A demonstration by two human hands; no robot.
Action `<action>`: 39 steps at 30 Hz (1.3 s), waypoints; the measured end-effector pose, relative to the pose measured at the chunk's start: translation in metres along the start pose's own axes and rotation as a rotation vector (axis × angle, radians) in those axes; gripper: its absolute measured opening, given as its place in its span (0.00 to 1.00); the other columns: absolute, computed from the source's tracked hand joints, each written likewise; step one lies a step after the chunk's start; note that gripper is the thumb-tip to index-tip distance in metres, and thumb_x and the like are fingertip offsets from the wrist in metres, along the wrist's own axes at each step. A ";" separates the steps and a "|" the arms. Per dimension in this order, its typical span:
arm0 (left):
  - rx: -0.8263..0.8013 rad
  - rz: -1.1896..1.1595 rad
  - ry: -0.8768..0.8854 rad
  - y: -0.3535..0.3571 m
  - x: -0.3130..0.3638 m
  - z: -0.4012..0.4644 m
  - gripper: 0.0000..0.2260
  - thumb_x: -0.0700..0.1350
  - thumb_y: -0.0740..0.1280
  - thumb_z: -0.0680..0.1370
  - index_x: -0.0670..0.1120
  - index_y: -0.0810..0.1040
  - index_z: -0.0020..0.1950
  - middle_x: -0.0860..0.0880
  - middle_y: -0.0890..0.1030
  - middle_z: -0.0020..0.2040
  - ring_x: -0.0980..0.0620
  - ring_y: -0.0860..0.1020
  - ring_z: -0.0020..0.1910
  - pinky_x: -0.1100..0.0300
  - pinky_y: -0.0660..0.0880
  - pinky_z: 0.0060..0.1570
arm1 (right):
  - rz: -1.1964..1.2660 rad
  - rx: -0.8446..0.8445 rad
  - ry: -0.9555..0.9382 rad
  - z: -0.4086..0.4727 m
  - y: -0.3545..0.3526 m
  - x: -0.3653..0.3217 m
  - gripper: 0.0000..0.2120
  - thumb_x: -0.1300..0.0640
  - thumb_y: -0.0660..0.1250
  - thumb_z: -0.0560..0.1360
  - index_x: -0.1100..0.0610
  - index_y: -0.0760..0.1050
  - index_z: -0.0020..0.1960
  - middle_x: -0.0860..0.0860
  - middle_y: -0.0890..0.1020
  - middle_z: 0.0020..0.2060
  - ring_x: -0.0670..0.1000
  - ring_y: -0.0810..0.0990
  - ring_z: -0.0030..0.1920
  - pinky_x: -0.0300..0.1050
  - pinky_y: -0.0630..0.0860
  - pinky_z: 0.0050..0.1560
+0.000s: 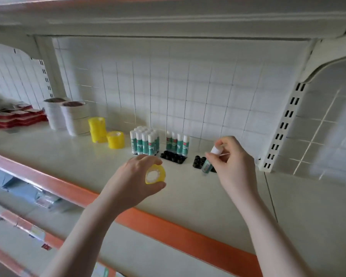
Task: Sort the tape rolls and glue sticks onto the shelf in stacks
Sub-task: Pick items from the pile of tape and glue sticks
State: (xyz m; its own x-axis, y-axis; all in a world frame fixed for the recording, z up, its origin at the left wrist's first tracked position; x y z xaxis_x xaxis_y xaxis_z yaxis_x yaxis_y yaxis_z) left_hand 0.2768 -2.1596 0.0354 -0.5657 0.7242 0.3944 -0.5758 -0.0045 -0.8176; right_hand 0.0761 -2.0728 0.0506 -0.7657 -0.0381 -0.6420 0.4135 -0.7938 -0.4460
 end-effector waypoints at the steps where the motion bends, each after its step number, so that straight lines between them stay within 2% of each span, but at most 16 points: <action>1: -0.005 0.005 -0.001 0.000 -0.009 0.005 0.23 0.53 0.73 0.69 0.51 0.74 0.62 0.53 0.75 0.59 0.53 0.74 0.56 0.63 0.67 0.49 | 0.008 -0.008 0.002 0.008 0.011 -0.001 0.12 0.59 0.72 0.70 0.50 0.69 0.43 0.41 0.76 0.33 0.48 0.78 0.36 0.40 0.69 0.35; 5: 0.006 0.016 -0.016 0.001 -0.043 0.026 0.22 0.53 0.73 0.69 0.52 0.74 0.62 0.54 0.75 0.59 0.53 0.74 0.56 0.65 0.63 0.46 | -0.013 -0.061 -0.013 0.044 0.054 -0.002 0.10 0.59 0.72 0.70 0.52 0.71 0.44 0.47 0.79 0.36 0.50 0.78 0.37 0.42 0.71 0.37; 10: 0.017 0.008 -0.052 -0.003 -0.080 0.044 0.23 0.53 0.74 0.69 0.51 0.75 0.62 0.53 0.76 0.59 0.52 0.75 0.55 0.62 0.68 0.49 | -0.035 -0.151 0.003 0.084 0.107 -0.002 0.09 0.59 0.72 0.70 0.54 0.76 0.48 0.50 0.79 0.40 0.51 0.78 0.40 0.44 0.73 0.42; 15: 0.007 0.007 -0.074 0.000 -0.109 0.058 0.23 0.54 0.74 0.69 0.52 0.75 0.62 0.54 0.76 0.58 0.52 0.75 0.55 0.63 0.66 0.47 | -0.089 -0.190 0.028 0.101 0.152 0.004 0.07 0.58 0.70 0.71 0.54 0.76 0.48 0.50 0.78 0.42 0.51 0.77 0.41 0.41 0.69 0.41; 17: 0.000 -0.004 -0.065 0.003 -0.118 0.063 0.23 0.53 0.74 0.68 0.52 0.75 0.61 0.54 0.76 0.58 0.51 0.75 0.54 0.63 0.67 0.47 | -0.135 -0.192 0.033 0.104 0.163 0.007 0.07 0.59 0.69 0.71 0.55 0.77 0.50 0.50 0.77 0.42 0.51 0.76 0.40 0.36 0.64 0.37; 19: -0.012 -0.016 -0.054 0.005 -0.127 0.067 0.23 0.54 0.74 0.68 0.52 0.75 0.61 0.54 0.76 0.57 0.51 0.75 0.54 0.61 0.68 0.48 | -0.180 -0.182 0.035 0.103 0.170 0.009 0.08 0.60 0.68 0.72 0.55 0.77 0.51 0.49 0.75 0.41 0.50 0.73 0.38 0.32 0.62 0.35; 23: -0.043 -0.040 -0.022 0.009 -0.139 0.072 0.22 0.54 0.74 0.68 0.53 0.75 0.61 0.55 0.76 0.57 0.52 0.74 0.54 0.61 0.68 0.48 | -0.239 -0.156 0.048 0.098 0.179 0.011 0.08 0.60 0.69 0.72 0.57 0.78 0.52 0.49 0.74 0.42 0.51 0.74 0.39 0.36 0.59 0.35; 27: -0.061 -0.076 0.010 0.009 -0.146 0.077 0.22 0.54 0.74 0.68 0.53 0.75 0.61 0.55 0.76 0.57 0.52 0.74 0.53 0.60 0.70 0.48 | -0.287 -0.136 0.052 0.093 0.183 0.012 0.09 0.61 0.69 0.72 0.56 0.79 0.53 0.51 0.76 0.46 0.53 0.78 0.43 0.37 0.62 0.38; 33: -0.090 -0.098 0.044 0.011 -0.154 0.080 0.22 0.55 0.73 0.69 0.54 0.74 0.61 0.56 0.75 0.57 0.54 0.74 0.54 0.60 0.71 0.50 | -0.303 -0.081 0.064 0.089 0.188 0.012 0.08 0.62 0.69 0.72 0.57 0.79 0.51 0.49 0.73 0.43 0.54 0.78 0.41 0.37 0.60 0.36; 37: -0.096 -0.100 0.058 0.011 -0.161 0.081 0.22 0.56 0.73 0.69 0.54 0.74 0.61 0.56 0.75 0.57 0.54 0.74 0.54 0.62 0.69 0.49 | -0.329 -0.070 0.063 0.089 0.196 0.009 0.06 0.63 0.69 0.72 0.59 0.79 0.49 0.51 0.74 0.44 0.56 0.78 0.41 0.42 0.66 0.39; 39: -0.096 -0.099 0.061 0.011 -0.164 0.081 0.22 0.56 0.73 0.69 0.54 0.74 0.61 0.56 0.75 0.57 0.54 0.74 0.54 0.63 0.69 0.48 | -0.351 -0.066 0.059 0.090 0.199 0.007 0.05 0.63 0.68 0.73 0.60 0.79 0.48 0.52 0.75 0.44 0.56 0.78 0.40 0.42 0.66 0.39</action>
State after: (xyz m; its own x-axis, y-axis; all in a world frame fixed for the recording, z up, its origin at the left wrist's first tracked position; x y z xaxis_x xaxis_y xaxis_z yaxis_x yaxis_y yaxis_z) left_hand 0.3154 -2.3346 -0.0042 -0.4701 0.7587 0.4509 -0.5662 0.1327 -0.8135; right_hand 0.1089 -2.2852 0.0134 -0.8378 0.2663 -0.4766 0.1627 -0.7115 -0.6836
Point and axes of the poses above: each hand's wrist, its own z-axis towards the middle knuckle, its own y-axis out of the palm, x = y × z, the point moved 2 cm from there along z, towards the middle knuckle
